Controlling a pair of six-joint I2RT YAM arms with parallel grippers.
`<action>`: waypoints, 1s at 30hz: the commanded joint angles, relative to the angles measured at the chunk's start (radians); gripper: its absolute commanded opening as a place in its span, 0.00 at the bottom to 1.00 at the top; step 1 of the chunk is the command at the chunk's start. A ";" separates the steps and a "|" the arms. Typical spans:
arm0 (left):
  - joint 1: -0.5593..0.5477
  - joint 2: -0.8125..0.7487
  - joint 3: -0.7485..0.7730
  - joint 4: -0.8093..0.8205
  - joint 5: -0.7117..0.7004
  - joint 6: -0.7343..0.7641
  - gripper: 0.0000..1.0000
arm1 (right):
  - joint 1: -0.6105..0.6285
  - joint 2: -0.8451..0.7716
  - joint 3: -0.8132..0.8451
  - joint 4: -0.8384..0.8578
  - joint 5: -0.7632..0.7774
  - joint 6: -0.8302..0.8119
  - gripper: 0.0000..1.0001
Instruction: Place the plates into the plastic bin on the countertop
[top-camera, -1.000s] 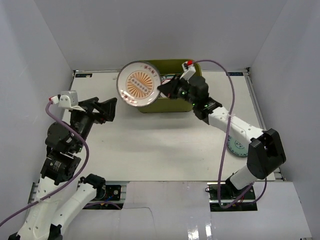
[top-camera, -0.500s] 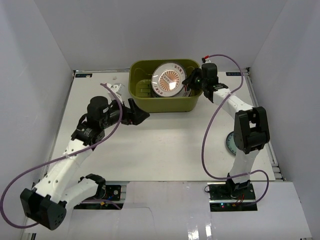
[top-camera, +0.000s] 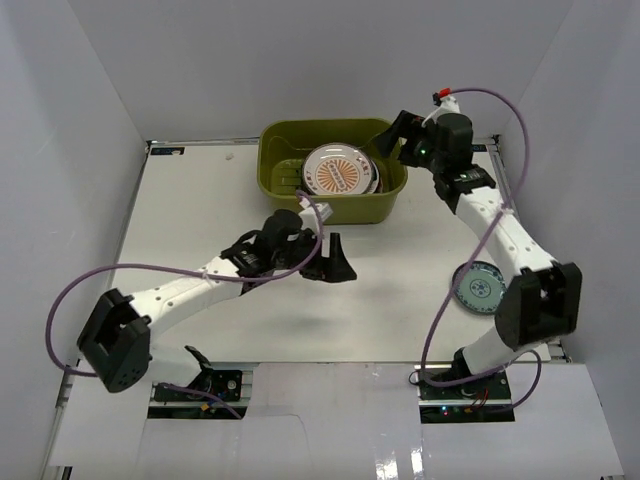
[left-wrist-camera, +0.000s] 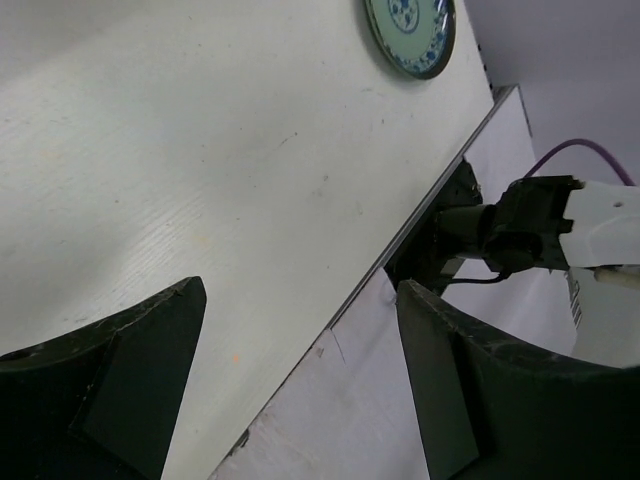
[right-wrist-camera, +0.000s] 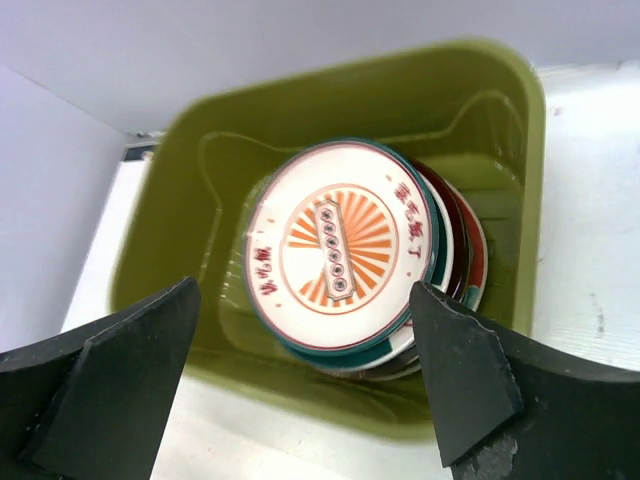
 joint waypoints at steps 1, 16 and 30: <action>-0.097 0.099 0.088 0.044 -0.082 -0.018 0.87 | -0.010 -0.189 -0.064 -0.007 -0.010 -0.056 0.91; -0.381 0.680 0.542 0.116 -0.251 -0.148 0.73 | -0.011 -0.830 -0.339 -0.114 -0.183 0.010 0.13; -0.409 1.074 0.937 0.076 -0.369 -0.210 0.73 | -0.011 -1.057 -0.442 -0.211 -0.274 0.023 0.42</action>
